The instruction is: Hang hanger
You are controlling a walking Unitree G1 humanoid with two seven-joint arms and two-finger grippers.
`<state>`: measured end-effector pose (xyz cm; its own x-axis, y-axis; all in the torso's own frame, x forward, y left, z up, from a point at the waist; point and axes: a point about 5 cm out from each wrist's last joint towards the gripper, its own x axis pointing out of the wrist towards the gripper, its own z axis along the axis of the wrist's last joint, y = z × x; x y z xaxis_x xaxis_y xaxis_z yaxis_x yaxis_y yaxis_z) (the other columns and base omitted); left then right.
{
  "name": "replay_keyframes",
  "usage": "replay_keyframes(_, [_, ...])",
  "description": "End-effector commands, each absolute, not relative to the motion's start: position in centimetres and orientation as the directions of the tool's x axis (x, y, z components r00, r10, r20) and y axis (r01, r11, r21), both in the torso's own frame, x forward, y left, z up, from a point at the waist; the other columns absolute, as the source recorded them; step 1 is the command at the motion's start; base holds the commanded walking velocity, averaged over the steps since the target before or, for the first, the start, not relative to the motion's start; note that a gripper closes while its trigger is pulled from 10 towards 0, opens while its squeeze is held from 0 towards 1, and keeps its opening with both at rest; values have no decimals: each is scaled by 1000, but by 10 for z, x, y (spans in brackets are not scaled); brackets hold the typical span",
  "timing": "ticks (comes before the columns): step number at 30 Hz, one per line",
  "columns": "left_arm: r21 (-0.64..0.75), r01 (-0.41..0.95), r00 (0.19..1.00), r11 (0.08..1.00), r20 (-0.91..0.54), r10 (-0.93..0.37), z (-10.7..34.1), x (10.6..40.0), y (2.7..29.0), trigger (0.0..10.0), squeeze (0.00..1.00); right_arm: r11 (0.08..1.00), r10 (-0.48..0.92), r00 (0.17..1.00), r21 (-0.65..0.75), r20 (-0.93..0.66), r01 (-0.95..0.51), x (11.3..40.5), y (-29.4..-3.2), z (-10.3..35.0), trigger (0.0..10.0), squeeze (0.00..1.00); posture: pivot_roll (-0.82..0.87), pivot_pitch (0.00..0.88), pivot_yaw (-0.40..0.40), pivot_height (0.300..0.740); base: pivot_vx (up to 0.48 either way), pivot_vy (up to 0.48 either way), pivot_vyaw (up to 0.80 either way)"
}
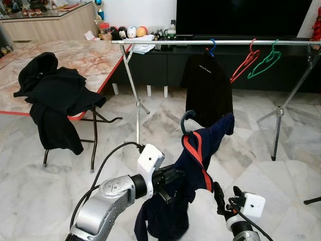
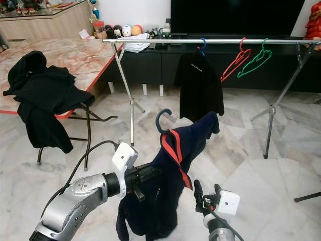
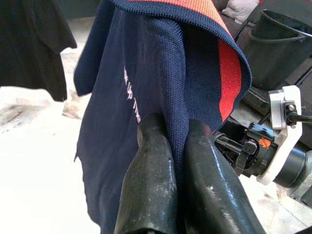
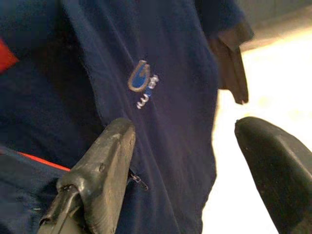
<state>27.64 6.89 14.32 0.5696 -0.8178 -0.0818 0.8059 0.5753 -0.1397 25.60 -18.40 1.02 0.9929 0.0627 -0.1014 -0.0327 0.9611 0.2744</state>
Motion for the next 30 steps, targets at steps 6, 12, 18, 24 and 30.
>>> replay_keyframes(6, [-103,828,548,551,-63,-834,151,277,67,10000,0,961,154,985,243,-75,-132,261,-176,16,10000,1000,21,34,41,740,0,0,0])
replay_keyframes(12, [-113,856,500,505,-69,-863,151,271,62,10000,0,965,170,985,207,-19,-163,280,-174,33,10000,0,22,53,43,740,0,0,0])
replay_keyframes(18, [-112,865,485,489,-65,-872,154,271,59,10000,0,960,201,979,199,-12,-195,290,-167,39,10000,0,30,58,42,740,0,0,0])
replay_keyframes(24, [-113,873,470,474,-65,-880,155,269,57,10000,0,969,215,974,141,-73,-203,291,-167,34,10000,0,34,63,39,740,0,0,0])
replay_keyframes(30, [-113,875,465,470,-67,-883,155,269,57,10000,0,982,188,971,59,-144,-182,286,-174,24,10000,0,30,70,40,740,0,0,0])
